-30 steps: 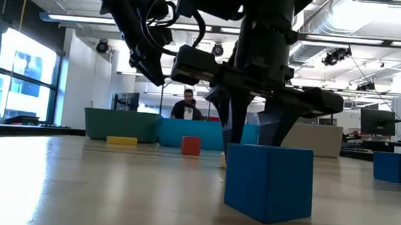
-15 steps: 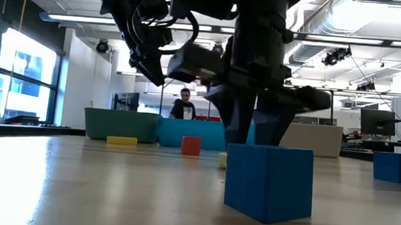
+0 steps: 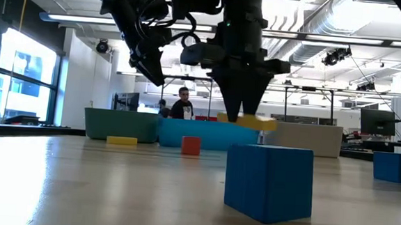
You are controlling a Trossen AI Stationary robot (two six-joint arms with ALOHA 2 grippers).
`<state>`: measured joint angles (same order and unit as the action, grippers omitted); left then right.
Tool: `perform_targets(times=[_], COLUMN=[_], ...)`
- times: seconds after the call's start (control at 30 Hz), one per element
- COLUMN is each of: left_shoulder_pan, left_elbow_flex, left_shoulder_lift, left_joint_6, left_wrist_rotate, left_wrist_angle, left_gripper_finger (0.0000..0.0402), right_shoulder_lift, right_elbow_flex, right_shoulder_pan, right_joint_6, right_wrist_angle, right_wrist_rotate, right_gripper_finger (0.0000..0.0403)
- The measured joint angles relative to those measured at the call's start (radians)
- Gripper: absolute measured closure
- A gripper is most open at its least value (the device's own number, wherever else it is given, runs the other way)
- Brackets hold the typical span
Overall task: Sort & place blocks by color
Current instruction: Put the yellow block into the white bin
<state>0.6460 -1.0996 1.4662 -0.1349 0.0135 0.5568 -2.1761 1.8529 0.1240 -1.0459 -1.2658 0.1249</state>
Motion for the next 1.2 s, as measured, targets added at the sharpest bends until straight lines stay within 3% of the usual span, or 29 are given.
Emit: perform_targets(times=[0.43, 0.9, 1.2], left_shoulder_pan=[0.002, 0.002, 0.002], left_elbow_flex=[0.000, 0.000, 0.000], left_shoulder_lift=[0.000, 0.000, 0.000], left_joint_6=[0.000, 0.000, 0.000], left_wrist_rotate=[0.002, 0.002, 0.002], left_wrist_angle=[0.000, 0.000, 0.000], left_gripper_finger=[0.0227, 0.0227, 0.0227], right_shoulder_lift=[0.003, 0.070, 0.150], right_elbow_flex=[0.102, 0.096, 0.096], right_shoulder_pan=[-0.171, -0.372, -0.533], right_joint_6=[0.302, 0.608, 0.709], right_wrist_angle=[-0.307, -0.305, -0.305], right_wrist_rotate=[0.231, 0.433, 0.490], right_gripper_finger=[0.0311, 0.0311, 0.0311])
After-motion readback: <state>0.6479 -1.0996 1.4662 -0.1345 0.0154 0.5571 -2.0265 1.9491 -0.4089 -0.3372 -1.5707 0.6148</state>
